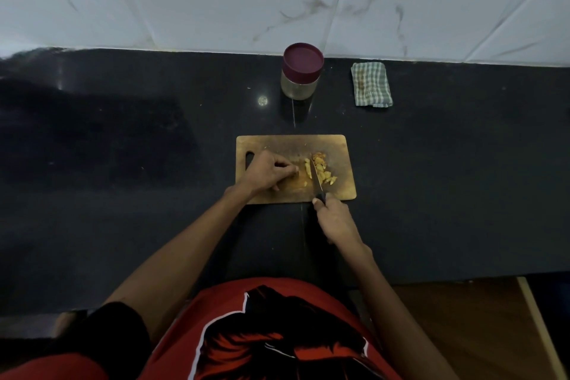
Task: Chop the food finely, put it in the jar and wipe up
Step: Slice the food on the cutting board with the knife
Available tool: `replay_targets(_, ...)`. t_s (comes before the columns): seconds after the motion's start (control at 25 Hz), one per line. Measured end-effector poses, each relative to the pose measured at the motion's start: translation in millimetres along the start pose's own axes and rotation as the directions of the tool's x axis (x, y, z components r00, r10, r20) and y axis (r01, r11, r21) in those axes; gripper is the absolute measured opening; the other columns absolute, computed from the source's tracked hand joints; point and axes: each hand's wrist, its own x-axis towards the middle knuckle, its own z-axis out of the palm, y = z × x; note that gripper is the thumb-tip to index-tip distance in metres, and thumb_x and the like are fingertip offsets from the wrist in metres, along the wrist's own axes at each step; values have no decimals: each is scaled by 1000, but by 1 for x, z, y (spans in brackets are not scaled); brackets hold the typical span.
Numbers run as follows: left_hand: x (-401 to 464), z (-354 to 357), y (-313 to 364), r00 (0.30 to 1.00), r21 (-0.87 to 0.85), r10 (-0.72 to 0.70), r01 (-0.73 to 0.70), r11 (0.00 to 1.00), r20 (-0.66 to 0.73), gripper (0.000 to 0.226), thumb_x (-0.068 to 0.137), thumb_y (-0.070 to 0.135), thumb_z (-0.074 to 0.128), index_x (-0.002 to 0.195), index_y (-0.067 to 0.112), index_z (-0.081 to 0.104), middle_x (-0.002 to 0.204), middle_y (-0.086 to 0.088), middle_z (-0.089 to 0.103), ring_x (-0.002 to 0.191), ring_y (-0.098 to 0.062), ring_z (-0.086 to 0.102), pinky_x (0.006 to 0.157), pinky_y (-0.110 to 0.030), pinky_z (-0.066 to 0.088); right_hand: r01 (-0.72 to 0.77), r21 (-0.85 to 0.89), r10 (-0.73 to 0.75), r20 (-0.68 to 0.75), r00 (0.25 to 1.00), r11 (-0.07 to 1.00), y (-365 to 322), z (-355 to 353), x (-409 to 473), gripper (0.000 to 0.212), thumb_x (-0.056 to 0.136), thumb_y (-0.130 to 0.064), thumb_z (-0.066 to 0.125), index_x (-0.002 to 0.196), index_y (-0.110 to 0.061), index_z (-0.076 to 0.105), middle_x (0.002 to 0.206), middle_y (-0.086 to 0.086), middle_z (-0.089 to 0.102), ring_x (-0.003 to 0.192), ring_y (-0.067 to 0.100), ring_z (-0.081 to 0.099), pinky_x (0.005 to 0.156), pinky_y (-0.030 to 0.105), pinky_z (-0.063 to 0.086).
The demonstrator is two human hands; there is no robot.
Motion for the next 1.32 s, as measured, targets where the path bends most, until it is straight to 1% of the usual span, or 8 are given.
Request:
replay_targets(0.12, -3, 1, 1, 997, 73, 59, -55, 996, -57, 18, 89, 23, 63, 103, 14, 70, 100, 1, 69, 73, -14, 65, 60, -26, 57, -22, 80, 18, 52, 998, 997, 0, 1, -3, 24, 104, -35, 40, 113, -16, 51, 97, 6, 54, 79, 19, 52, 57, 33, 45)
replay_targets(0.28, -12, 9, -13, 953, 344, 249, -178, 922, -174, 24, 86, 19, 66, 108, 12, 69, 114, 0, 65, 99, -12, 61, 87, -28, 51, -11, 102, 5, 57, 998, 995, 0, 7, -3, 21, 103, -36, 41, 109, -18, 51, 95, 6, 53, 76, 17, 51, 63, 35, 42)
replay_targets(0.4, -14, 14, -17, 946, 317, 255, -184, 930, -200, 26, 85, 17, 68, 110, 11, 68, 116, -1, 65, 102, -12, 61, 90, -25, 49, -2, 98, -3, 51, 999, 995, -1, 7, -3, 18, 103, -36, 41, 101, -20, 50, 92, 6, 55, 72, 17, 53, 61, 36, 43)
replay_targets(0.48, -14, 14, -17, 947, 300, 238, -168, 939, -217, 30, 83, 19, 69, 113, 13, 66, 112, -1, 67, 95, -9, 61, 85, -25, 50, 17, 76, -21, 50, 998, 997, -2, 8, -4, 17, 103, -35, 41, 97, -22, 50, 90, 6, 57, 73, 18, 55, 64, 39, 47)
replay_targets(0.72, -11, 13, -17, 945, 262, 219, -153, 953, -243, 27, 80, 18, 73, 106, 13, 70, 113, -1, 68, 99, -8, 62, 87, -22, 50, 99, -84, -99, 13, 995, 991, -13, 11, -6, 21, 104, -35, 41, 102, -16, 50, 99, 9, 60, 89, 28, 63, 80, 51, 55)
replay_targets(0.92, -12, 14, -16, 935, 249, 226, -158, 956, -273, 23, 79, 17, 74, 101, 10, 72, 106, -3, 71, 96, -10, 64, 87, -24, 51, 117, -176, -115, 23, 993, 977, -23, 17, -6, 27, 104, -34, 40, 116, -12, 51, 109, 11, 61, 102, 28, 60, 89, 49, 51)
replay_targets(1.16, -12, 14, -18, 939, 206, 215, -162, 965, -269, 21, 79, 15, 73, 99, 8, 73, 104, -3, 71, 96, -11, 64, 89, -29, 51, 142, -258, -148, -4, 989, 956, -23, 21, -8, 27, 105, -32, 38, 117, -10, 48, 111, 13, 60, 103, 30, 60, 78, 39, 46)
replay_targets(1.32, -12, 16, -18, 941, 216, 205, -148, 965, -270, 20, 80, 15, 72, 100, 9, 73, 106, -2, 71, 98, -12, 64, 89, -29, 50, 125, -288, -135, -18, 991, 949, -26, 24, -8, 26, 105, -29, 38, 119, -9, 47, 111, 14, 61, 102, 30, 61, 74, 39, 44)
